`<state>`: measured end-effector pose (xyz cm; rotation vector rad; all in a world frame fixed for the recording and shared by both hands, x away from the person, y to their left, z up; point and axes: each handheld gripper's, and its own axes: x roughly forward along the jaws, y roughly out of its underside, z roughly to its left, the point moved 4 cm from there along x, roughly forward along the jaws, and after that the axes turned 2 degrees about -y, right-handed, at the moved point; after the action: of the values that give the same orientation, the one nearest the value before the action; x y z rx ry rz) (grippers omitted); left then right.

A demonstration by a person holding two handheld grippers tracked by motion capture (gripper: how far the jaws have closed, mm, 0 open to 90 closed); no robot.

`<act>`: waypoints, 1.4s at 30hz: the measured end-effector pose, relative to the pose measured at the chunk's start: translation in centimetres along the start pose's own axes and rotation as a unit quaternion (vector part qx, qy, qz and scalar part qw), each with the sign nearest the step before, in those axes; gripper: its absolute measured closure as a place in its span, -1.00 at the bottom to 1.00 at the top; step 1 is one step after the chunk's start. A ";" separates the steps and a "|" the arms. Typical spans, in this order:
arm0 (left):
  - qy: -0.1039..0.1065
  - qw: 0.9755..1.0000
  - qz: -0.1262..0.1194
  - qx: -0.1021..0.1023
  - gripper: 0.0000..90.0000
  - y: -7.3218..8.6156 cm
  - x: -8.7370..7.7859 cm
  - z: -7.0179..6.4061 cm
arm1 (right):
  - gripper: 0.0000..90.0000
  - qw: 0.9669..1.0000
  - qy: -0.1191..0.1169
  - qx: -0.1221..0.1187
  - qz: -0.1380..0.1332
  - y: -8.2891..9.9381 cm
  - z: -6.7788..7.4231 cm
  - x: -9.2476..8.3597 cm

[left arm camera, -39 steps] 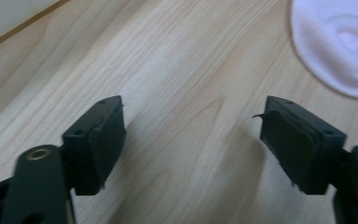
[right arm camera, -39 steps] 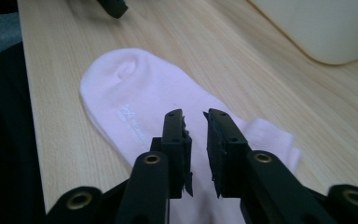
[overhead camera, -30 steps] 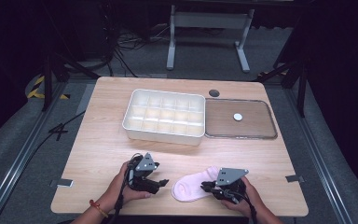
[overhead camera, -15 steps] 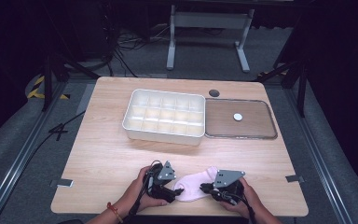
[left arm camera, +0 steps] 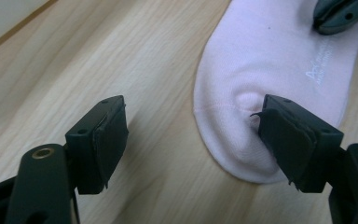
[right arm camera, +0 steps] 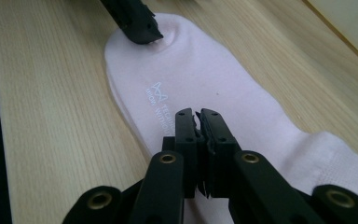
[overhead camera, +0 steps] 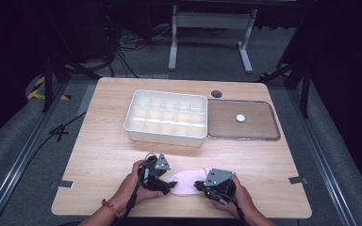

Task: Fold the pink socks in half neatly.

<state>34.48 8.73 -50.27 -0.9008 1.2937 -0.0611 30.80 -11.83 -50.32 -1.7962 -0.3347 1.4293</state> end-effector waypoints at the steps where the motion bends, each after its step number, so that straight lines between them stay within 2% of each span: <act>1: 0.000 1.000 0.000 0.000 -0.46 0.0 0.0 0.0 | 0.92 1.000 0.000 -0.002 0.002 -0.2 0.1 0.2; 5: -0.003 1.000 0.004 -0.004 -0.46 0.2 -0.2 0.7 | 0.87 1.000 -0.009 0.003 0.004 -0.7 0.0 0.6; 6: -0.003 1.000 0.005 -0.004 -0.46 0.2 -0.3 0.7 | 0.83 1.000 -0.005 0.002 0.002 -1.0 -0.1 0.6; 8: -0.004 1.000 0.009 -0.008 -0.46 0.2 -0.3 0.7 | 0.84 1.000 -0.006 0.010 -0.018 -1.7 -0.5 0.6; 10: -0.005 1.000 0.011 -0.003 -0.46 0.1 -0.2 0.8 | 0.86 1.000 -0.009 0.015 -0.016 -1.6 -0.5 0.8; 11: -0.005 1.000 0.009 -0.005 -0.46 0.1 -0.2 0.8 | 0.88 1.000 -0.015 0.020 -0.004 -1.4 -0.5 1.2; 13: -0.009 1.000 0.015 -0.012 -0.43 0.0 -0.2 0.7 | 0.89 0.999 -0.023 0.031 -0.016 -1.1 -0.6 1.4; 15: -0.006 1.000 0.008 -0.012 -0.34 0.0 -0.2 0.5 | 0.89 0.999 -0.021 0.026 -0.015 -1.1 -0.5 1.4; 19: -0.006 1.000 0.009 -0.014 -0.27 -0.2 -0.2 0.4 | 0.89 1.000 -0.016 0.019 -0.016 -1.1 -0.4 1.4; 22: -0.006 1.000 0.005 -0.011 -0.18 -0.3 -0.2 0.1 | 0.89 1.000 -0.017 0.019 -0.018 -1.1 -0.5 1.4; 26: 0.019 1.000 0.009 0.011 0.29 -0.3 -0.5 -0.5 | 0.89 1.000 -0.011 0.008 -0.012 -1.1 -0.3 1.5; 31: 0.034 0.999 0.014 0.014 0.60 -0.3 -0.6 -0.7 | 0.88 1.000 -0.007 0.002 -0.012 -1.2 -0.2 1.4; 33: 0.041 0.999 0.005 0.006 0.76 -0.2 -0.5 -0.9 | 0.88 1.000 -0.007 0.002 -0.013 -1.2 -0.2 1.4; 38: 0.043 0.999 -0.008 -0.016 0.82 0.0 -0.6 -0.8 | 0.87 1.000 -0.021 0.008 -0.019 -1.0 -0.5 1.4; 40: 0.043 0.999 -0.022 -0.025 0.83 0.0 -0.8 -0.9 | 0.87 1.000 -0.019 0.008 -0.019 -1.1 -0.5 1.4; 42: 0.044 0.999 -0.026 -0.020 0.83 -0.1 -0.9 -0.9 | 0.87 1.000 -0.015 0.005 -0.018 -1.1 -0.5 1.5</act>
<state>33.52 8.65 -49.45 -0.9744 1.3565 -0.1169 31.99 -10.40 -50.54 -1.7537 -0.3726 1.4322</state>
